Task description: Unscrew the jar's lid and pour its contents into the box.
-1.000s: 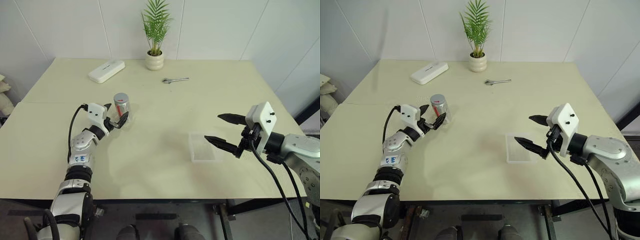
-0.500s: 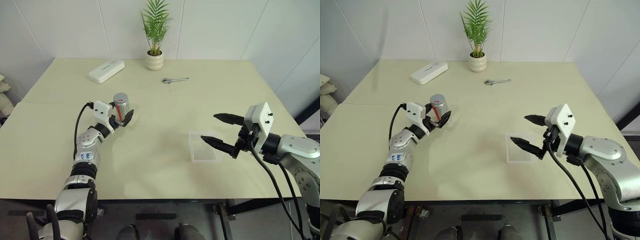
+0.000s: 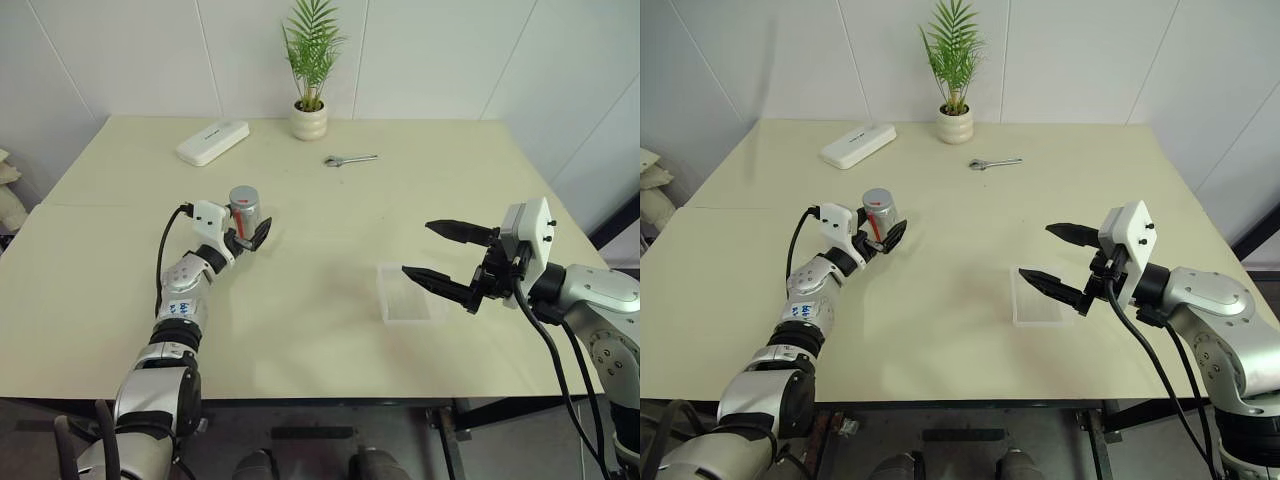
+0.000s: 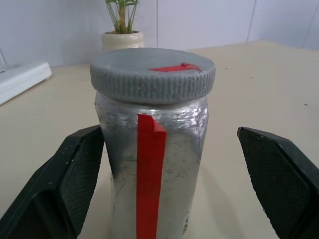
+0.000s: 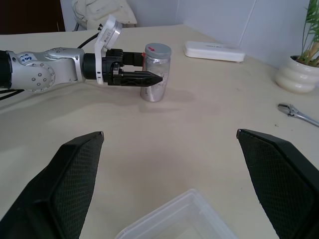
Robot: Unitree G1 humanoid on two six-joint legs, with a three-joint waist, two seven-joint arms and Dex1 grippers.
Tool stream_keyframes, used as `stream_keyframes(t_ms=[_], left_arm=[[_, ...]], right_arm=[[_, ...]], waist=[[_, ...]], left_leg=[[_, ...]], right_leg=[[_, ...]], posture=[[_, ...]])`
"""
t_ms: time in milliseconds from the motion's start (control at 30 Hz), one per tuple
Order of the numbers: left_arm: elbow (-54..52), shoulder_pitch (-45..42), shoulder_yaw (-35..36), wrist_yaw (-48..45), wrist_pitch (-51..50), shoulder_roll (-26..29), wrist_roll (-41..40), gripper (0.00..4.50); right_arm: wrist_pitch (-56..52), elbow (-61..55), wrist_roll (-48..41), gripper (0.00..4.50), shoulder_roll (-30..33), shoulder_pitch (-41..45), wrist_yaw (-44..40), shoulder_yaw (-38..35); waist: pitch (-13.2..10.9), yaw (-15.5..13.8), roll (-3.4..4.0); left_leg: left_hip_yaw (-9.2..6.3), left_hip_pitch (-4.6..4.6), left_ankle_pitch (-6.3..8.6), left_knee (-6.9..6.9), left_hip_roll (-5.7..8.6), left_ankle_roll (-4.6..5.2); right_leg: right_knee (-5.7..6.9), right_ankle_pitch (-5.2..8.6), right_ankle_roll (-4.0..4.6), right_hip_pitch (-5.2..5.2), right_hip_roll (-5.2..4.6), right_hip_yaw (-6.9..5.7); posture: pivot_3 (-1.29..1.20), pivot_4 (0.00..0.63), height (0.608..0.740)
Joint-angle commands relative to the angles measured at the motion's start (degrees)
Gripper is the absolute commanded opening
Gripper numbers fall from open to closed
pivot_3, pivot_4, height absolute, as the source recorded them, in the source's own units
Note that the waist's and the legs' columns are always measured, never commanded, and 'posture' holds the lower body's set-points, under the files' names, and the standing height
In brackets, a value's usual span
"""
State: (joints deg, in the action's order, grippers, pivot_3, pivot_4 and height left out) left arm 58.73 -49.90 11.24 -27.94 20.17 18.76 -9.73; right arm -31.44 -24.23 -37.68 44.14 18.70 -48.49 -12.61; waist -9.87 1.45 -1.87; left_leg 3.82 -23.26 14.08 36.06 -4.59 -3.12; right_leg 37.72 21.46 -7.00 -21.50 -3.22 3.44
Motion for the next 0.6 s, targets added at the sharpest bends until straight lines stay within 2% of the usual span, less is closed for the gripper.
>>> stream_keyframes(t_ms=[33,67,167,367,600], left_arm=[[-0.1,-2.1,0.5,0.4,1.5,0.1,-0.1,4.48],[0.0,-2.1,0.5,-0.1,1.4,0.0,-0.3,4.48],[-0.2,-2.2,0.9,-0.7,2.3,-0.2,-0.8,3.88],[-0.5,-2.1,1.3,-1.9,2.5,-0.3,-1.4,2.02],[-3.5,-0.9,1.8,-5.5,2.4,0.4,-2.7,1.97]], right_arm=[[0.6,-0.7,0.0,4.50,0.8,0.7,0.0,-0.9],[0.6,-0.8,0.0,4.50,0.8,0.6,0.0,-0.9],[0.3,-1.0,0.0,4.50,0.7,0.6,0.3,-1.0],[0.2,-1.3,0.1,4.50,0.7,0.5,0.5,-0.9],[-0.3,-2.8,0.5,4.50,0.9,1.5,1.6,-0.2]], waist=[[0.0,0.0,0.00],[0.0,0.0,0.00],[0.0,0.0,0.00],[0.0,0.0,0.00],[0.0,0.0,0.00]], left_leg=[[0.00,0.00,0.00,0.00,0.00,0.00],[0.00,0.00,0.00,0.00,0.00,-0.01],[0.00,0.00,-0.01,-0.01,0.00,-0.02],[0.00,0.00,-0.09,-0.01,0.00,-0.15],[0.00,0.00,-0.09,-0.01,0.00,-0.16]], right_leg=[[0.00,0.00,0.00,0.00,0.00,0.00],[0.00,0.00,0.00,0.00,0.00,0.00],[-0.01,0.00,0.00,0.00,0.00,0.00],[0.00,0.00,0.00,0.00,0.00,0.00],[-0.01,0.00,0.00,0.00,0.00,0.00]], posture=[[0.00,0.150,0.740],[0.00,0.150,0.740],[0.00,0.150,0.740],[0.00,0.150,0.740],[0.00,0.150,0.740]])
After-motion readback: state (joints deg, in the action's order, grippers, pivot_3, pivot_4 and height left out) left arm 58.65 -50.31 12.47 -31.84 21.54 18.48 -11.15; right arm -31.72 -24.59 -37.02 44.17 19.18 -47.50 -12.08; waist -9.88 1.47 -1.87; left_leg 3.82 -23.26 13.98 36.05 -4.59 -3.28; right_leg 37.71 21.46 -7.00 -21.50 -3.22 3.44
